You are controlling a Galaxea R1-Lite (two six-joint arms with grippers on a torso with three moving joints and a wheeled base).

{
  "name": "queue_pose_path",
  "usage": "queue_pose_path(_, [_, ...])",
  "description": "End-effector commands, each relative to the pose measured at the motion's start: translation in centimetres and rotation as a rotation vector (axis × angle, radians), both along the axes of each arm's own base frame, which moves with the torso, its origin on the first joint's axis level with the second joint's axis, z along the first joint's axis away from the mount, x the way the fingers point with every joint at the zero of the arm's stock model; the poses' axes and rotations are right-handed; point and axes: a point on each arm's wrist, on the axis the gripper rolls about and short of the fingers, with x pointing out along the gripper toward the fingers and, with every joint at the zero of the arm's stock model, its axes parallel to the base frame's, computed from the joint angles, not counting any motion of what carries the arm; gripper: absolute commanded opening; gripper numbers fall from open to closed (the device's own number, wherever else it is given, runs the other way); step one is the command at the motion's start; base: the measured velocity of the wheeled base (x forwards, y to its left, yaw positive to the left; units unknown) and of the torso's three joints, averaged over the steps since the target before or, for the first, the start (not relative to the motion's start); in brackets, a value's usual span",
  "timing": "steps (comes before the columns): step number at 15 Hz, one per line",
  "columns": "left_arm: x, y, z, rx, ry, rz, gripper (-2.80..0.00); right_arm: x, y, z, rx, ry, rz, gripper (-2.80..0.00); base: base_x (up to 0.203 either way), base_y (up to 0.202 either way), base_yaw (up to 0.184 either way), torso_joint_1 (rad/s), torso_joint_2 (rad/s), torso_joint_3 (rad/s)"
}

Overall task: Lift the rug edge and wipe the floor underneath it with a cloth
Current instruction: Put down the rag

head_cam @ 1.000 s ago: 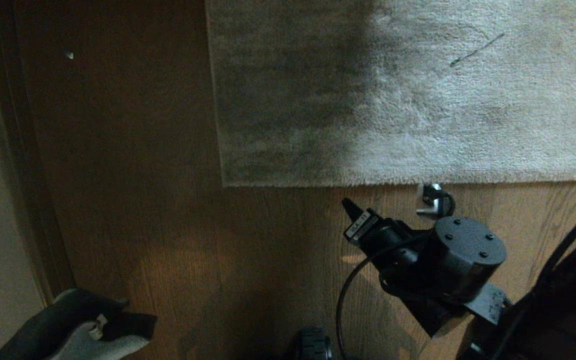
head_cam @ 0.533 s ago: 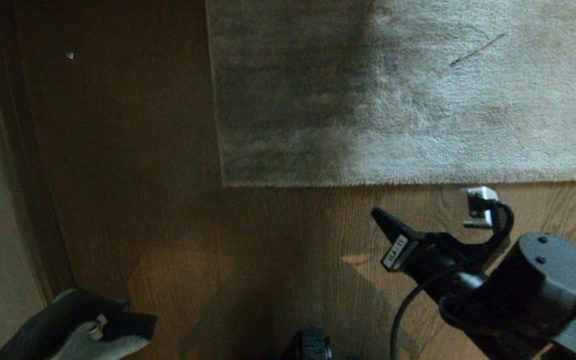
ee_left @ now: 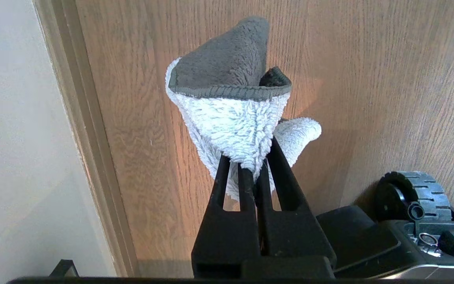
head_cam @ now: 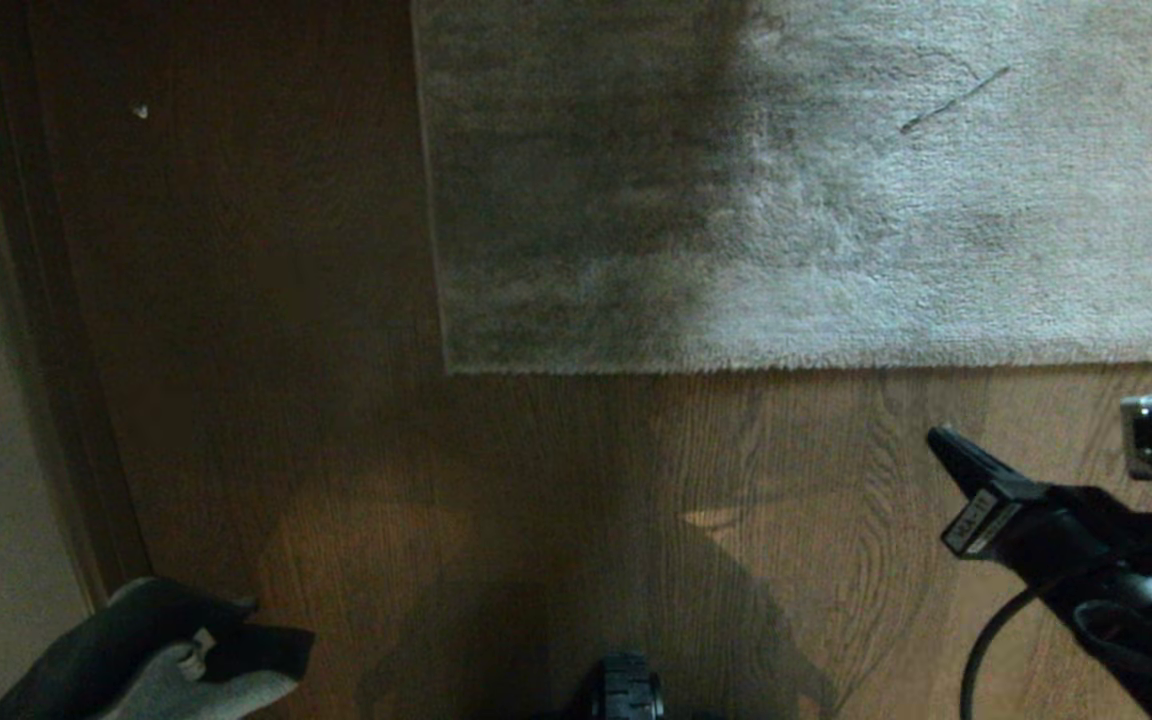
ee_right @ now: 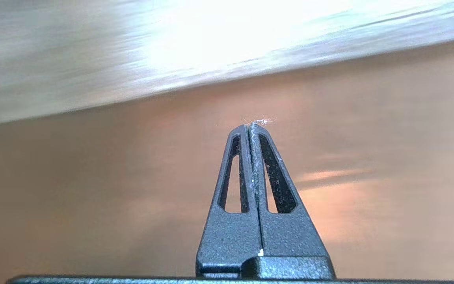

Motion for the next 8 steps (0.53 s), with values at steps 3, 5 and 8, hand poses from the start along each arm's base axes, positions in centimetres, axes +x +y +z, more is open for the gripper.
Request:
queue_pose_path(3, [0.0, 0.0, 0.0, 0.0, 0.0, 0.0, -2.8, -1.9, -5.4, 2.1, -0.026, -0.146, -0.272, -2.8, 0.0, 0.0, 0.0, 0.0, 0.0, 0.0])
queue_pose_path(5, [0.0, 0.0, 0.0, 0.0, 0.0, 0.0, -2.8, -3.2, -6.9, 2.9, -0.075, -0.19, -0.365, -2.8, 0.0, 0.0, 0.0, 0.0, 0.0, 0.0])
queue_pose_path(8, [0.0, 0.0, 0.0, 0.0, 0.0, 0.0, -2.8, -5.7, -7.5, 2.9, -0.127, -0.15, -0.382, -2.8, 0.0, 0.0, 0.0, 0.0, 0.0, 0.0])
